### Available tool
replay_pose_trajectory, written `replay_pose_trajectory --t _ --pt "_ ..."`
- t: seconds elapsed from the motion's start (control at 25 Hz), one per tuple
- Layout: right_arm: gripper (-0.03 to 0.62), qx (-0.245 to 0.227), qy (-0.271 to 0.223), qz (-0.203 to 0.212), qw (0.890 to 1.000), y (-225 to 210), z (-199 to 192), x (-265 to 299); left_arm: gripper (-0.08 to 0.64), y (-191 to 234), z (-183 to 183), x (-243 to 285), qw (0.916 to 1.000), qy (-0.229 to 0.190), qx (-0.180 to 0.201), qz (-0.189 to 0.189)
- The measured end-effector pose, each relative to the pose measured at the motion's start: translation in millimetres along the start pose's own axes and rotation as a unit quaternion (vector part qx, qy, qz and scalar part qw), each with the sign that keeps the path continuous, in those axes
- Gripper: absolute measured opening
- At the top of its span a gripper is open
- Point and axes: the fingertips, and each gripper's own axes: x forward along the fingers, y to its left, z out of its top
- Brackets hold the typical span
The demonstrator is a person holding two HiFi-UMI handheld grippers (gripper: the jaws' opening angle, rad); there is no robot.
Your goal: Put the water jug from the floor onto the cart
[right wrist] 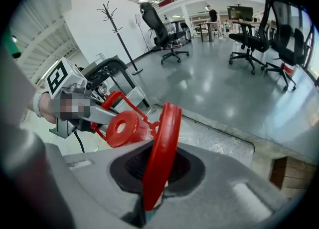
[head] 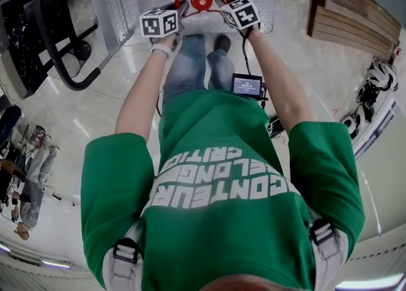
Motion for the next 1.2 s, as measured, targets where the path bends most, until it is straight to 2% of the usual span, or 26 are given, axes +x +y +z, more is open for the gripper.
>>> replay_pose_trajectory --t 0.28,0.56,0.84,0.96,1.08,1.2 --pt "0.015 0.014 0.014 -0.011 1.000 -4.2 -16.4 22.2 0.023 16.9 -7.9 12.0 0.9999 0.009 0.009 0.011" --pt "0.009 0.026 0.034 -0.035 0.998 -13.6 -38.5 35.8 0.019 26.3 -26.7 24.2 0.9996 0.015 -0.005 0.021" --pt "0.028 0.014 0.062 -0.036 0.997 -15.7 -52.6 34.2 0.028 24.4 -36.5 22.9 0.9991 0.031 0.016 0.022" --pt "0.084 0.013 0.072 -0.047 0.996 -18.6 -52.1 34.9 0.067 23.4 -33.0 21.0 0.9984 0.033 0.037 0.026" --pt "0.104 0.021 0.070 -0.062 0.995 -25.4 -51.4 27.4 0.123 23.4 -29.9 17.4 0.9973 0.027 0.059 0.035" --pt "0.109 0.011 0.060 -0.065 0.996 -28.0 -50.1 15.9 0.152 28.9 -24.1 7.2 0.9966 0.003 0.064 0.052"
